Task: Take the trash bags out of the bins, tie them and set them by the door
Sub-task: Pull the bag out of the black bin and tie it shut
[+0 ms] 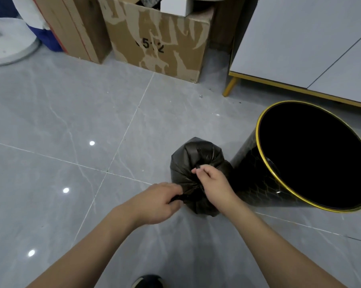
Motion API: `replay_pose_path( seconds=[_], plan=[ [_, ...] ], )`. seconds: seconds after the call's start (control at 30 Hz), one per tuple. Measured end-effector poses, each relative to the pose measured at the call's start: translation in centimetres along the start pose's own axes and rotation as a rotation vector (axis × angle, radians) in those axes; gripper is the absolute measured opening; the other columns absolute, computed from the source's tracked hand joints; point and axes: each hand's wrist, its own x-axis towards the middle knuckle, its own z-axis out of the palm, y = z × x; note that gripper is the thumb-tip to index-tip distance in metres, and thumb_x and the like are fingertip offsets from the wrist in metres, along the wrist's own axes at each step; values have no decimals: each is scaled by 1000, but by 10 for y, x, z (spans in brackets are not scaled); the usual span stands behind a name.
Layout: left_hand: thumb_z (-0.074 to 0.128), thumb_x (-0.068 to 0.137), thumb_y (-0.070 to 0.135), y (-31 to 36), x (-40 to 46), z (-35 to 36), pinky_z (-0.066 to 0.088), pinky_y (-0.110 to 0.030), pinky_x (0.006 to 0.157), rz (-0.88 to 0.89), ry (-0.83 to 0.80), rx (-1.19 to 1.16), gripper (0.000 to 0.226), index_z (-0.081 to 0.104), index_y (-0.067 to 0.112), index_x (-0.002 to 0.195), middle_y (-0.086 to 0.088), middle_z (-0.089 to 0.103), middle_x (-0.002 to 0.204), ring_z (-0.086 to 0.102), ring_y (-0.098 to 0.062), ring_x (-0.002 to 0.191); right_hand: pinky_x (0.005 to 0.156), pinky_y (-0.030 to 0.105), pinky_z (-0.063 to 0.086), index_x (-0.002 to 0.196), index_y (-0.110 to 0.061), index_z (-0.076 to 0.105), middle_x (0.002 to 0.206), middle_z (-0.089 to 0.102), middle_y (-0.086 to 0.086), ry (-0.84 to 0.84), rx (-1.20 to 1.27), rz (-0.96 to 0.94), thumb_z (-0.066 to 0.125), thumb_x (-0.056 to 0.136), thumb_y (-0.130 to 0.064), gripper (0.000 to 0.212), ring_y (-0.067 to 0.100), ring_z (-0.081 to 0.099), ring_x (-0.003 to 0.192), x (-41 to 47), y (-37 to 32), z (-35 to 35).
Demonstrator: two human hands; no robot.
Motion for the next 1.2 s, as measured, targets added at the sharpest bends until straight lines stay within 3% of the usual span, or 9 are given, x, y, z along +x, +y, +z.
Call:
replay_pose_path(
  seconds=[0.17, 0.37, 0.5, 0.63, 0.8, 0.93, 1.07, 1.13, 1.2],
  plan=[
    [46, 89, 33, -12, -2, -18, 44, -35, 80, 11, 302, 33, 19, 59, 19, 91, 6, 56, 88, 52, -18, 86, 84, 36, 49, 91, -20, 61, 100, 62, -8, -122, -379, -174, 55, 88, -37, 19, 10, 60, 91, -9, 0, 2],
    [67, 86, 9, -18, 12, -38, 42, -11, 76, -24, 492, -321, 10, 65, 18, 90, 11, 57, 112, 52, -5, 101, 75, 34, 49, 98, -21, 59, 101, 52, -12, -202, -667, -329, 58, 85, -45, 27, 11, 56, 83, -15, -11, 4],
    [68, 83, -3, -12, 20, -36, 45, -17, 85, -72, 644, -622, 11, 65, 7, 88, 6, 63, 111, 59, -3, 98, 65, 31, 44, 86, -20, 56, 103, 44, -14, -92, -605, -359, 59, 87, -42, 22, 4, 44, 56, -21, -22, -2],
    [66, 85, -5, -6, 21, -36, 50, -22, 87, -85, 650, -765, 11, 65, 5, 90, 4, 68, 108, 62, -5, 100, 61, 31, 41, 74, -20, 47, 97, 41, -13, -72, -512, -362, 63, 84, -39, 27, 8, 42, 54, -26, -27, -6],
    [65, 88, 5, -3, 16, -44, 51, -24, 77, -162, 547, -722, 11, 69, 14, 92, 1, 72, 88, 65, -9, 81, 69, 36, 47, 66, -23, 49, 86, 47, -13, -26, -290, -263, 73, 78, -33, 28, 15, 53, 71, -18, -23, -9],
    [63, 90, 10, 4, 12, -55, 49, -20, 74, -136, 550, -672, 9, 67, 17, 94, 5, 70, 85, 63, -6, 79, 79, 30, 47, 76, -5, 66, 88, 54, -1, -76, 169, -159, 78, 78, -13, 14, 9, 58, 80, -15, -24, -9],
    [62, 91, 12, 10, 15, -64, 50, -31, 83, -133, 520, -636, 11, 66, 19, 98, 7, 70, 97, 65, -16, 90, 100, 48, 48, 96, 5, 68, 112, 64, 27, -176, 582, -3, 74, 78, -9, 24, 37, 64, 108, -17, -28, -16],
    [60, 92, 17, 11, 17, -67, 51, -37, 83, -135, 498, -566, 9, 64, 24, 97, 4, 69, 95, 64, -19, 88, 98, 47, 50, 95, 4, 66, 113, 65, 25, -185, 558, 17, 73, 79, -9, 22, 36, 64, 107, -19, -34, -19],
    [58, 92, 21, 13, 19, -70, 50, -39, 72, -141, 471, -463, 4, 59, 25, 91, -1, 67, 84, 60, -20, 75, 93, 38, 52, 81, -6, 65, 104, 62, 9, -94, 174, -116, 77, 76, -19, 18, 23, 64, 97, -18, -37, -20]
  ],
)
